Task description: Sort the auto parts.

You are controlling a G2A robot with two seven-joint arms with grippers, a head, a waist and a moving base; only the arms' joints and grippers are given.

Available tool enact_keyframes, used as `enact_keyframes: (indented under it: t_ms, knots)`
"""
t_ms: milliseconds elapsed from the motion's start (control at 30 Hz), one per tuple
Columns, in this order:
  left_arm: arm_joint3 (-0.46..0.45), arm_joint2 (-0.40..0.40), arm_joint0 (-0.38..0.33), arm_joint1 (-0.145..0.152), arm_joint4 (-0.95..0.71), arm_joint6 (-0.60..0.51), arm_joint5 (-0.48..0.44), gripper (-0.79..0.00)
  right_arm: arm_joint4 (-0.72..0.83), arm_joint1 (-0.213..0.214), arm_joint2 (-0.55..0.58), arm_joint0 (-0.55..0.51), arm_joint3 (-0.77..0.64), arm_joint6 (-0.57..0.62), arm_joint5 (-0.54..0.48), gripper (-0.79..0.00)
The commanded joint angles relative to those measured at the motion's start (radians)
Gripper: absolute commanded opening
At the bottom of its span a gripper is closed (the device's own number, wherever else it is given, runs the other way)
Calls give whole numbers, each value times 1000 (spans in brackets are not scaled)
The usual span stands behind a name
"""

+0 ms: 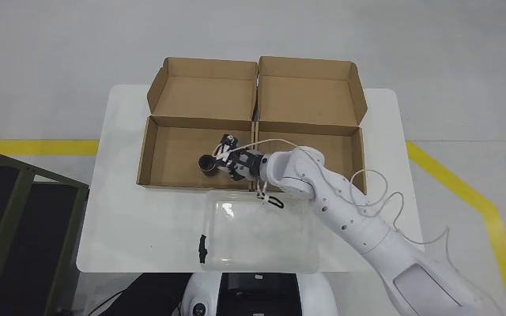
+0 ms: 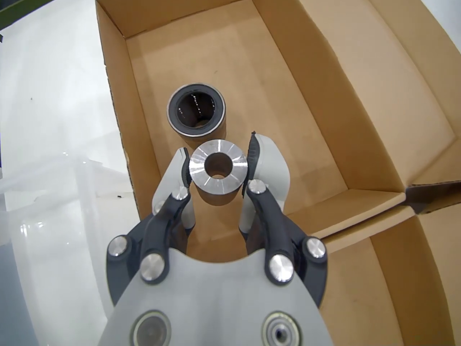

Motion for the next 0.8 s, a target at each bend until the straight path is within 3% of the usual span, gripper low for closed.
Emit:
enact_keyframes:
  t_ms: [0,367,567,767]
  knots:
    - [0,0,0,0,0,0,0,0,-2,-6,-7,7,18,1,3,-785]
    - [0,0,0,0,0,0,0,0,-12,-36,-33,46,93,30,5,-763]
    - [0,0,0,0,0,0,0,0,-12,-48,-39,52,114,29,-2,-566]
    - [0,0,0,0,0,0,0,0,-5,-54,-36,47,126,33,-25,-465]
